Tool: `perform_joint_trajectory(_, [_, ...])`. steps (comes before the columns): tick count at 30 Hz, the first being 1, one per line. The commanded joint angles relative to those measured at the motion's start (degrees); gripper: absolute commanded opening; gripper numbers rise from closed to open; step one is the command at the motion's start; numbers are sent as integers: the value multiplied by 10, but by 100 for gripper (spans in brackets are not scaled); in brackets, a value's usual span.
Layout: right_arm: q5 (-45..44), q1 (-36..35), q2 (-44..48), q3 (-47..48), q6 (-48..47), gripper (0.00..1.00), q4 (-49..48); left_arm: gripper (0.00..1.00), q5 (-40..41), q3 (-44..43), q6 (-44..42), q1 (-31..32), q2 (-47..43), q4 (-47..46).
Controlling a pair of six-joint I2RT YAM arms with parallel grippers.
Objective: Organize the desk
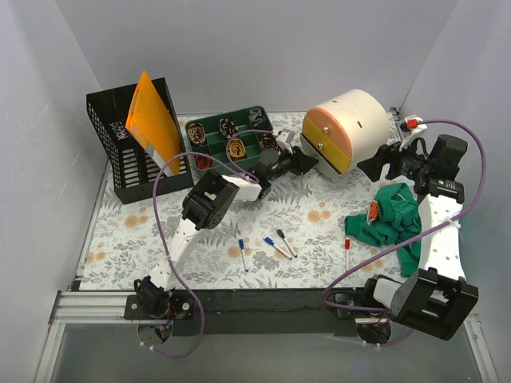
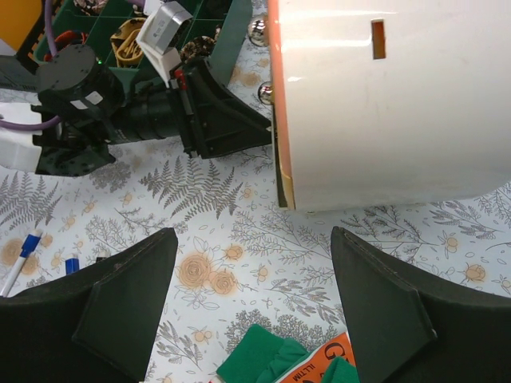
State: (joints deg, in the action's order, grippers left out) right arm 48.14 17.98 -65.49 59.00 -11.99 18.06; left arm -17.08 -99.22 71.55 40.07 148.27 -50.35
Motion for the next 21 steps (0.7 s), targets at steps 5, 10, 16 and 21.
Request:
perform_joint_trajectory(5, [40, 0, 6, -10, -22, 86, -13, 2, -66, 149, -41, 4, -127, -50])
perform_joint_trajectory(10, [127, -26, -13, 10, -111, 73, 48, 2, -74, 173, -34, 4, -145, -40])
perform_joint_trajectory(16, [131, -112, -37, 23, -175, 26, 95, 2, -74, 177, -33, 4, -152, -30])
perform_joint_trajectory(21, [-92, -165, -74, 21, -80, 14, 25, 1, -74, 186, -29, 4, -163, -34])
